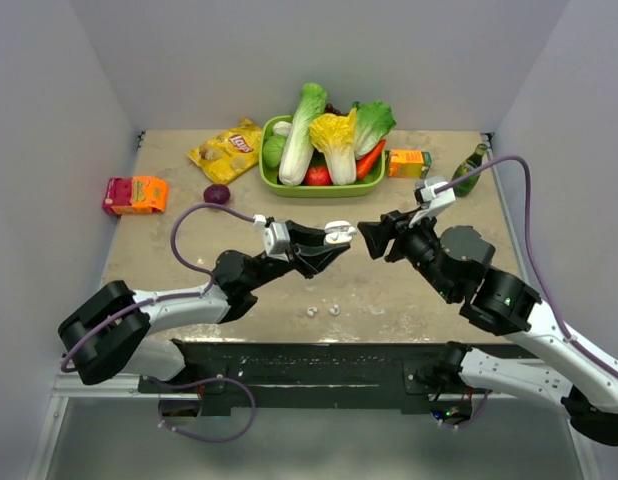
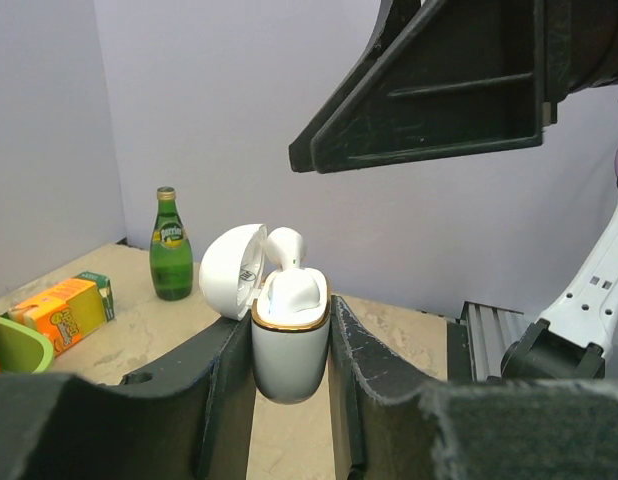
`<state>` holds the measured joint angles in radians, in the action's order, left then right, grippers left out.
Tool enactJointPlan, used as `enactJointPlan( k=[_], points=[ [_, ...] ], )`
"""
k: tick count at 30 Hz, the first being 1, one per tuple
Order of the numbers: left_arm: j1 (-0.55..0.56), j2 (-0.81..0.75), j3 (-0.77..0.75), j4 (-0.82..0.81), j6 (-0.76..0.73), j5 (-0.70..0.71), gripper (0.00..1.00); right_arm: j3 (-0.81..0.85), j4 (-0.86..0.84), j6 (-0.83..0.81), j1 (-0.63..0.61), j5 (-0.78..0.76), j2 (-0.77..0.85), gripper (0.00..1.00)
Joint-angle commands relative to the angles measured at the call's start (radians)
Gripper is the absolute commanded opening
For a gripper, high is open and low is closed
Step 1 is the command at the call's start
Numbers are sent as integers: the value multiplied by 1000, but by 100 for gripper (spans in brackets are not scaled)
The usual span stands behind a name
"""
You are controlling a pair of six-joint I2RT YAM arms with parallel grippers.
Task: Insert the wireless bluetooth earbuds into the charging case
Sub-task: Place the earbud in the charging case.
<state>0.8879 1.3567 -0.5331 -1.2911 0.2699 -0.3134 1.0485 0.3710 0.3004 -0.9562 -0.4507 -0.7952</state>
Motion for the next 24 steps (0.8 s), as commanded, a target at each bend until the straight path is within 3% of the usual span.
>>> enactJointPlan(
  k=[1,2,3,6,24],
  points=[
    [-12,-36,-4,-606,0,-18,0,53,-15,121,8,186,-24,60],
    [-12,-37,-1,-606,2,-18,0,56,-15,134,10,213,-36,64],
    [-12,-42,-2,-606,5,-19,0,48,-20,150,10,239,-39,76],
    [-12,-54,5,-606,6,-21,0,4,-78,183,13,282,-6,98],
    [-14,-62,13,-606,5,-16,0,-19,-172,226,14,343,-41,98]
  ],
)
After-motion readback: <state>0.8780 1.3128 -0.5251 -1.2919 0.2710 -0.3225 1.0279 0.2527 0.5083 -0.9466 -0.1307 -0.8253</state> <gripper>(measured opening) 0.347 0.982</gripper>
